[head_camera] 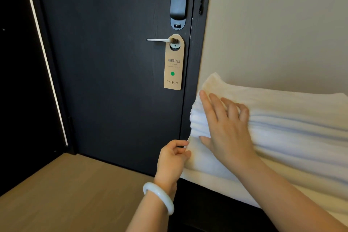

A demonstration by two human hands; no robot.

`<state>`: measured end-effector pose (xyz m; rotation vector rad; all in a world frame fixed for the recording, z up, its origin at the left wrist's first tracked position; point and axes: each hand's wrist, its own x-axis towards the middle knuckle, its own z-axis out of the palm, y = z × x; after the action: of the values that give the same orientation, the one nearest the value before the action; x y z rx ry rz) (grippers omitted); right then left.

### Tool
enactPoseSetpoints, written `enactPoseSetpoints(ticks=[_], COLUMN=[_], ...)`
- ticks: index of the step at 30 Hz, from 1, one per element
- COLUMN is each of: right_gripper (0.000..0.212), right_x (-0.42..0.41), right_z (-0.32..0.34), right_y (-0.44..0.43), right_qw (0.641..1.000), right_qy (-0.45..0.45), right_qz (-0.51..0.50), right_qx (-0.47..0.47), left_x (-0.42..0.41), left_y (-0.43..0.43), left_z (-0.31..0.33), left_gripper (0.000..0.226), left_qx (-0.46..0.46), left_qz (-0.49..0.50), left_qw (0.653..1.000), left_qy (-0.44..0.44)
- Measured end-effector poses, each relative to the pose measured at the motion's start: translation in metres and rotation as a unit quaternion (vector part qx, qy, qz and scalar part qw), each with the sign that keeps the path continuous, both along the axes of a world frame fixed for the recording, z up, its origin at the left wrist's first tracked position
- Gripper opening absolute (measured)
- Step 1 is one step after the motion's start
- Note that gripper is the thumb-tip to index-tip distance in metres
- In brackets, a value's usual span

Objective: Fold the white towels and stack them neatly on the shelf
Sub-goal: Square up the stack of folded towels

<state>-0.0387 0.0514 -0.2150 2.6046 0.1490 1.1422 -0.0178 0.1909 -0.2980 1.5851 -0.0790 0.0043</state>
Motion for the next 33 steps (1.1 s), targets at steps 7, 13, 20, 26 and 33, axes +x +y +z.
enactPoseSetpoints(ticks=[7,13,20,26,33], right_gripper=[0.114,0.140,0.145,0.137,0.150], right_x=[0.001,-0.014,-0.035,-0.060,-0.106], right_z=[-0.035,-0.017,-0.003,0.037,0.037], right_y=[0.024,0.009,-0.050,-0.075,-0.147], right_qw=[0.998,0.999,0.992,0.983,0.951], right_qy=[0.042,0.030,0.123,0.181,0.263], right_qz=[-0.021,0.026,-0.019,0.010,-0.153], right_qx=[-0.046,-0.010,0.022,0.032,0.057], left_x=[0.007,0.006,-0.008,-0.017,-0.052], left_y=[-0.003,0.005,-0.001,-0.006,-0.028], left_z=[-0.006,-0.012,-0.010,0.011,0.104], left_gripper=[0.017,0.027,0.030,0.034,0.058], left_qx=[-0.023,-0.026,0.006,0.084,0.262], left_qz=[0.001,0.027,-0.049,0.009,0.035], left_qw=[1.000,0.998,0.998,0.996,0.845], left_qy=[0.007,0.045,0.041,-0.037,-0.465])
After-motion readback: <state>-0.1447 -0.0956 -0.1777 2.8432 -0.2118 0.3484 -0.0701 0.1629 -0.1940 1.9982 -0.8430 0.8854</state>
